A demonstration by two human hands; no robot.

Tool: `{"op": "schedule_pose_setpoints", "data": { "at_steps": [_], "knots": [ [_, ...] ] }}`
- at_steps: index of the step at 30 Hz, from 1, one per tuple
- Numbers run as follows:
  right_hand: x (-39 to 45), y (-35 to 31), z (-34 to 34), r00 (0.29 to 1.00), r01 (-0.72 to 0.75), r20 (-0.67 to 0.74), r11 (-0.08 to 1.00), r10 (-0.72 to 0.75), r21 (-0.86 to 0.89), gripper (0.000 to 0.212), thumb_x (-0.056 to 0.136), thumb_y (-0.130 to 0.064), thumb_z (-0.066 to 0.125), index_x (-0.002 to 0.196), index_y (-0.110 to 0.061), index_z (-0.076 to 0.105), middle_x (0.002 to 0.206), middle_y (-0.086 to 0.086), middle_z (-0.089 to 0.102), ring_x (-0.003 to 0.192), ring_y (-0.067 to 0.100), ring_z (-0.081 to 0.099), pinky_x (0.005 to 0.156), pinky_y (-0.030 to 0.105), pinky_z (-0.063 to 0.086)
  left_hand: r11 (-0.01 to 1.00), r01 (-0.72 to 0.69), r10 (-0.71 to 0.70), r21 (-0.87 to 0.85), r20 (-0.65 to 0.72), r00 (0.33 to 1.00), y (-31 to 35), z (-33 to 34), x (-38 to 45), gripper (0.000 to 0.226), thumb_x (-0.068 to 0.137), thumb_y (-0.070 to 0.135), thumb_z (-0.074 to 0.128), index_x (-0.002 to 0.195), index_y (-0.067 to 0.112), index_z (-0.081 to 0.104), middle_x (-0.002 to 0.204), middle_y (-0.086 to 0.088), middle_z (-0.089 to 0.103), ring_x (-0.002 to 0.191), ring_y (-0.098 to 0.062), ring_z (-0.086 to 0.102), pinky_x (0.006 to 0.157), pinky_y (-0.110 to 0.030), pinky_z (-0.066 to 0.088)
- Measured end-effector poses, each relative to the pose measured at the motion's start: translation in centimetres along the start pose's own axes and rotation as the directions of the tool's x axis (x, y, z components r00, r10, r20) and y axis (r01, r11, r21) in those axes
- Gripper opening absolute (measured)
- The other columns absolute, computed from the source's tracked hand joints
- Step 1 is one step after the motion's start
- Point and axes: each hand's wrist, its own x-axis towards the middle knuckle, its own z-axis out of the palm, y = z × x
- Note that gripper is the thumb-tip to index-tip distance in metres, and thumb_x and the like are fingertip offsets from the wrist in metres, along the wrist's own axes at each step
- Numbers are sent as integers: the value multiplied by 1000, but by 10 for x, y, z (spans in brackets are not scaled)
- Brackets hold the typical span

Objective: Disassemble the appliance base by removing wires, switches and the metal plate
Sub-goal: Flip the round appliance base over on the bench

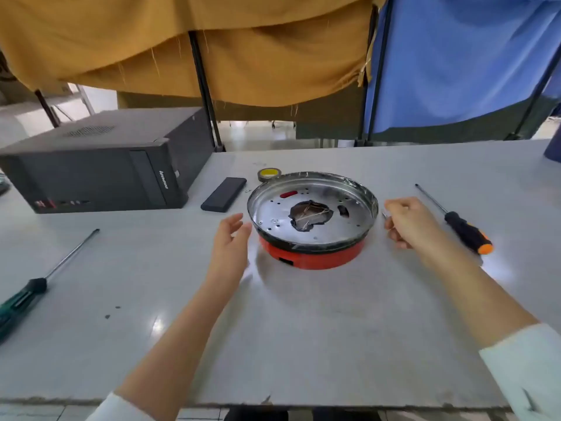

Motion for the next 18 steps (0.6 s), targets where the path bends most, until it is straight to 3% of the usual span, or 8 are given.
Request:
{"op": "schedule_pose_setpoints", "data": {
  "at_steps": [3,5,7,8,10,12,15,18],
  "knots": [
    [19,-6,5,999,-35,6,991,37,-129,32,91,-42,44,72,-17,45,67,5,56,48,19,43,45,22,34,980,196,-194,-36,40,980,1,9,31,46,95,41,42,136,21,43,136,1,50,119,-19,51,93,-32,45],
    [23,-4,12,995,-59,64,980,73,-192,36,91,-47,44,73,-16,50,61,0,57,46,18,46,45,21,37,963,254,-243,-95,118,963,0,15,45,44,92,41,43,124,13,56,118,-2,63,102,-20,59,86,-30,48],
    [25,2,16,991,-61,104,983,80,-171,33,91,-42,45,72,-15,47,48,-6,47,39,15,40,42,19,32,967,224,-202,-119,171,964,-2,18,48,38,92,37,43,106,9,65,93,-4,71,80,-17,63,70,-26,52],
    [26,4,17,990,-57,117,988,74,-144,31,91,-38,45,70,-16,43,43,-9,41,36,15,35,39,19,29,973,203,-182,-113,171,968,-1,18,48,36,93,35,43,103,10,66,91,-4,72,77,-15,65,71,-26,54],
    [28,8,16,990,-28,136,989,48,-143,31,92,-32,45,67,-16,38,38,-11,37,34,14,33,36,20,26,981,166,-148,-103,166,975,-5,14,52,34,95,32,43,105,8,66,97,-5,72,81,-13,67,83,-29,54],
    [28,8,14,991,33,134,985,-11,-169,33,93,-30,45,65,-14,38,39,-6,39,34,14,35,37,21,29,991,104,-85,-88,195,977,-3,9,51,33,98,29,40,106,9,65,97,-2,72,83,-9,67,84,-27,52],
    [25,4,11,987,144,104,969,-125,-199,37,94,-33,44,62,-14,39,39,-1,45,38,19,41,44,23,34,997,3,12,-77,199,980,2,4,48,28,100,26,39,105,18,66,96,9,71,86,-2,65,84,-24,46],
    [22,0,10,959,284,59,939,-278,-195,36,96,-38,41,62,-27,45,39,-6,47,34,13,40,36,18,32,989,-108,125,-99,189,974,6,-2,48,25,100,25,43,114,31,62,109,16,68,104,-1,61,92,-25,43]
  ]
}}
